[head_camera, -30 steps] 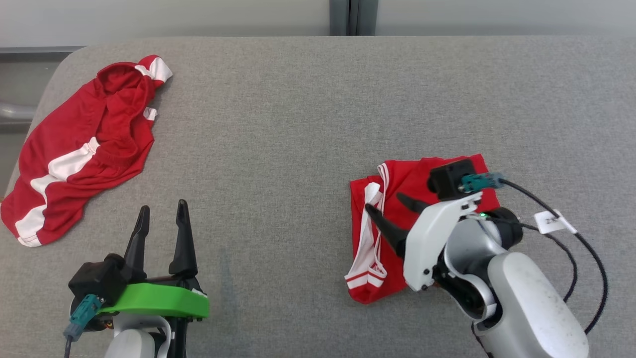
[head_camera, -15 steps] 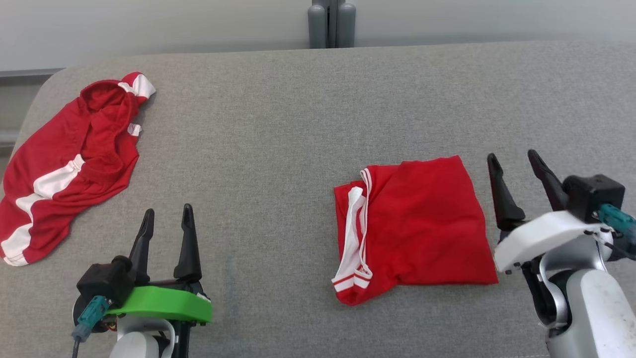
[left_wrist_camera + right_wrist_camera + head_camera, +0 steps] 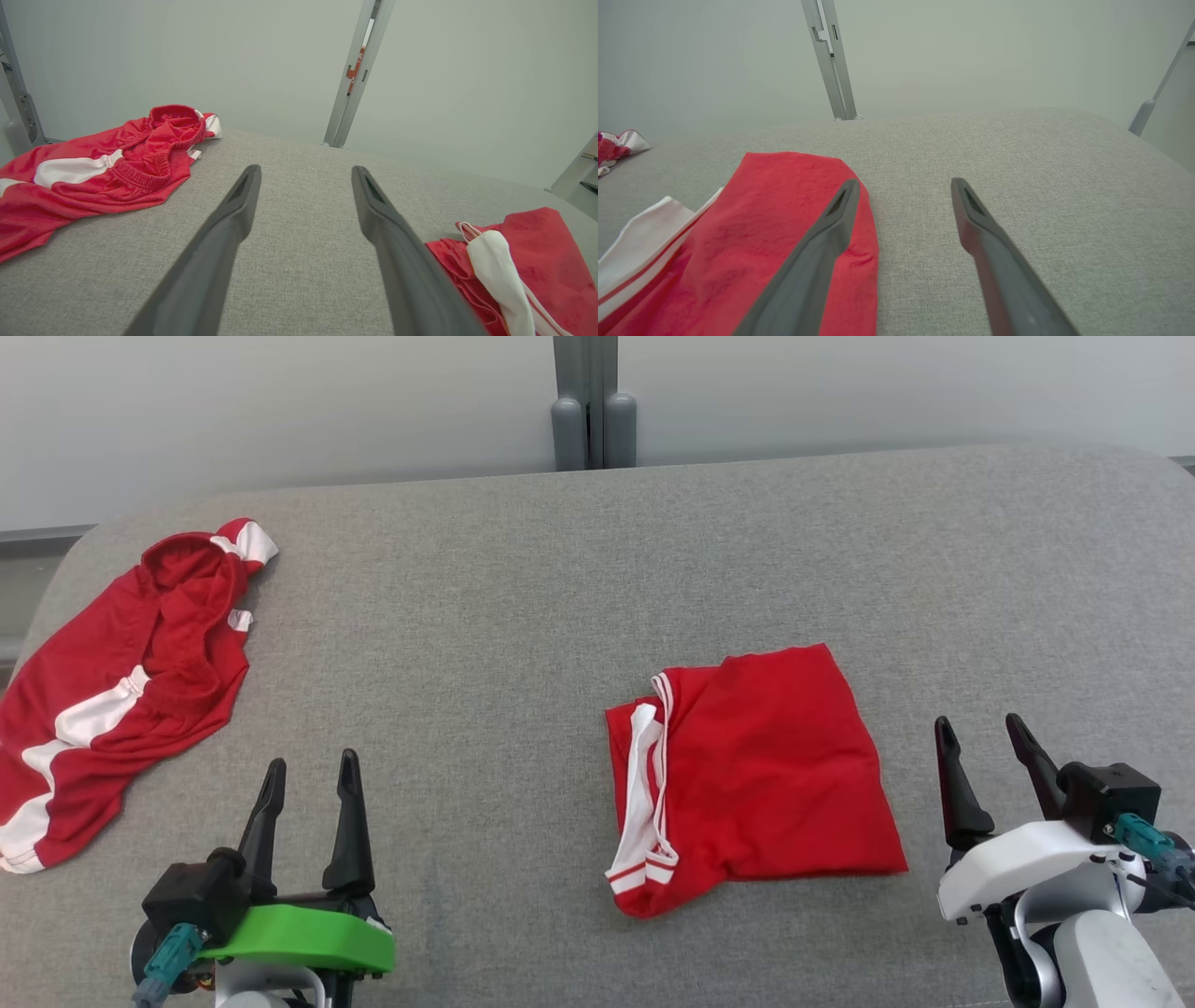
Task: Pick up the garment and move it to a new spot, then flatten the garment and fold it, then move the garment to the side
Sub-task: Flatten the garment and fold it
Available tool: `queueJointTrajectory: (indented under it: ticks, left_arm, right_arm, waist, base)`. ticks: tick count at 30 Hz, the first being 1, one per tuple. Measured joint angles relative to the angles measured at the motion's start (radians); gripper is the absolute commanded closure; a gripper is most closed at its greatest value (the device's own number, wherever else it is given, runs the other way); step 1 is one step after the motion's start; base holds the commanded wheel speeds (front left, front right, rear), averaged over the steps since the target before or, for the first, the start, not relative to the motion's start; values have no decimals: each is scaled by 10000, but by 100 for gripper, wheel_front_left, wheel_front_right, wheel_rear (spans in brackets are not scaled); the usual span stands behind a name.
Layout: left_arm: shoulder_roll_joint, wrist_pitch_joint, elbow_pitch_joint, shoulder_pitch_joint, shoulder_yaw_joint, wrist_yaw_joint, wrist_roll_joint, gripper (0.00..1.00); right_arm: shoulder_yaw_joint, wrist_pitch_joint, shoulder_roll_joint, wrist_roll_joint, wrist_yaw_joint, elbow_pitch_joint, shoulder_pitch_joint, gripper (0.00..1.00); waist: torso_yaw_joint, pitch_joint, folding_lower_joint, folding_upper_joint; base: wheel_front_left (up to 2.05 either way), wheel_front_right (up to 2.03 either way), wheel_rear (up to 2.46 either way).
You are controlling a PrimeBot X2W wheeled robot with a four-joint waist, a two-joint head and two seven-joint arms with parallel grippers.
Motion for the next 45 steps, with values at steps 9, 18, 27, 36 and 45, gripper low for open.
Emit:
queueJointTrajectory:
  ticks: [9,18,27,36,45]
  left_arm:
    - [0,0,-15,59,4,33,0,0]
    - [0,0,-61,-84,-104,23,0,0]
    - [0,0,-58,-511,-619,-33,-132,0]
    - [0,0,-71,-777,-633,-33,-201,0]
    - [0,0,-94,-777,-566,-27,-265,0]
  right_arm:
    - [426,1737,253,-38,0,-182,-1068,0]
    - [2222,6491,537,-242,0,-186,-3726,0]
    - [3214,8483,596,-1055,0,1492,-5329,0]
    - [4604,8443,610,-786,0,2635,-5906,0]
    - [4968,8487,583,-1289,0,3026,-5793,100]
  waist:
    - [-30,52,0,0]
    - [180,361,0,0]
    - [683,873,0,0]
    - [1054,1420,0,0]
    - [953,1504,0,0]
  base:
    - [0,0,0]
    - [0,0,0]
    - [0,0,0]
    - [0,0,0]
    - [0,0,0]
